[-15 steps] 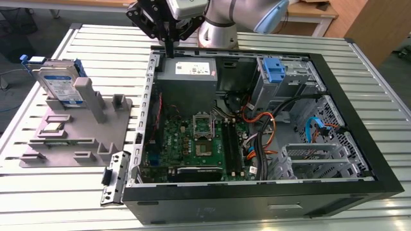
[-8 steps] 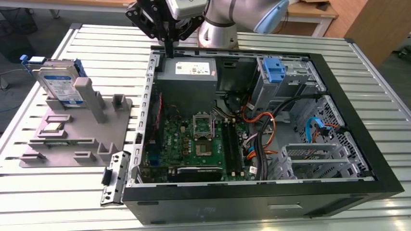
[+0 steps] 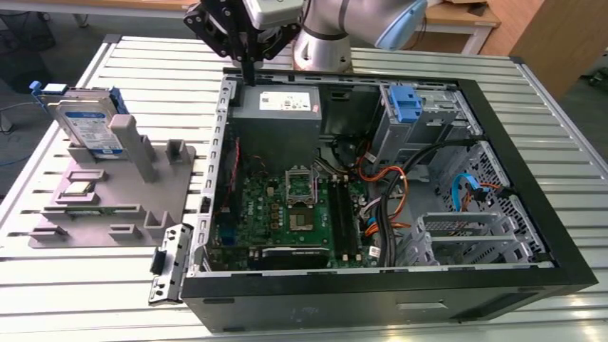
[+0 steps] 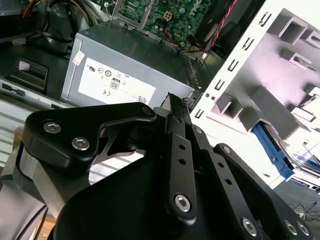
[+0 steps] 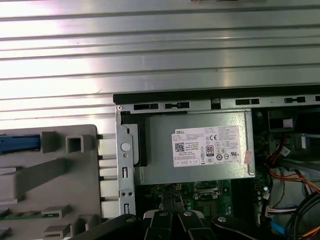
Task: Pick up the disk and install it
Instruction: 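Reach for the disk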
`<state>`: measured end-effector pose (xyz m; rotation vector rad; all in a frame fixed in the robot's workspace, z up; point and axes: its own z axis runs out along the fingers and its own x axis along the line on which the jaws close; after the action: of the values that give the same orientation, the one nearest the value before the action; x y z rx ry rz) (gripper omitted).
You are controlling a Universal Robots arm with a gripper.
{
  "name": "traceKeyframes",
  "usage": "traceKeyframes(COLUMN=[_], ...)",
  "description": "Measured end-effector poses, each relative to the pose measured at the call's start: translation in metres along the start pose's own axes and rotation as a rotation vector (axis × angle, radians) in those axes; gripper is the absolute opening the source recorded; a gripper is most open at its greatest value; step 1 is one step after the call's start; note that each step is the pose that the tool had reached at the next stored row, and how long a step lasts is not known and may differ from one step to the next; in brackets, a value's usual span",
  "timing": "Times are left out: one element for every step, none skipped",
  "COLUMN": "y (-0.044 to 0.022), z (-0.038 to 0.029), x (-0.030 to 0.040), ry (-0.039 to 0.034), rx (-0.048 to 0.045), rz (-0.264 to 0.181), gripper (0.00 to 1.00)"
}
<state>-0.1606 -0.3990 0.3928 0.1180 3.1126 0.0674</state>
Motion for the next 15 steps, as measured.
traceKeyframes(y=[-0.0001,-0.0002,-0.0003,-0.0004,-0.0005,-0.0006,-0.0006,-0.0006,-0.0007,-0.0007,-0.0007,-0.0007,-0.0008,-0.0008,-0.0008], z=[0.0001,0.0000,0.0001,0.0000,0.0000,0.0000,0.0000,0.0000,-0.0001,0.0000,0.0000,0.0000,-0.0001,-0.0001,0.0000], x=[0.0013,0.0028,0.0044,0.0061,0.0076,0.0085,0.0089,0.0093,0.0096,0.0099,0.0100,0.0101,0.0104,0.0104,0.0105], ry=[-0.0001,-0.0001,-0.0001,-0.0001,-0.0001,-0.0001,-0.0002,-0.0001,-0.0001,-0.0001,-0.0002,-0.0001,-0.0001,-0.0001,-0.0001], rx=[-0.0002,-0.0001,-0.0002,-0.0002,-0.0002,-0.0002,-0.0003,-0.0002,-0.0001,-0.0002,-0.0003,-0.0002,-0.0002,-0.0002,-0.0002], rz=[0.000,0.000,0.000,0.000,0.000,0.000,0.000,0.000,0.000,0.000,0.000,0.000,0.000,0.000,0.000], gripper=[0.10,0.10,0.10,0.10,0.10,0.10,0.10,0.10,0.10,0.10,0.10,0.10,0.10,0.10,0.10])
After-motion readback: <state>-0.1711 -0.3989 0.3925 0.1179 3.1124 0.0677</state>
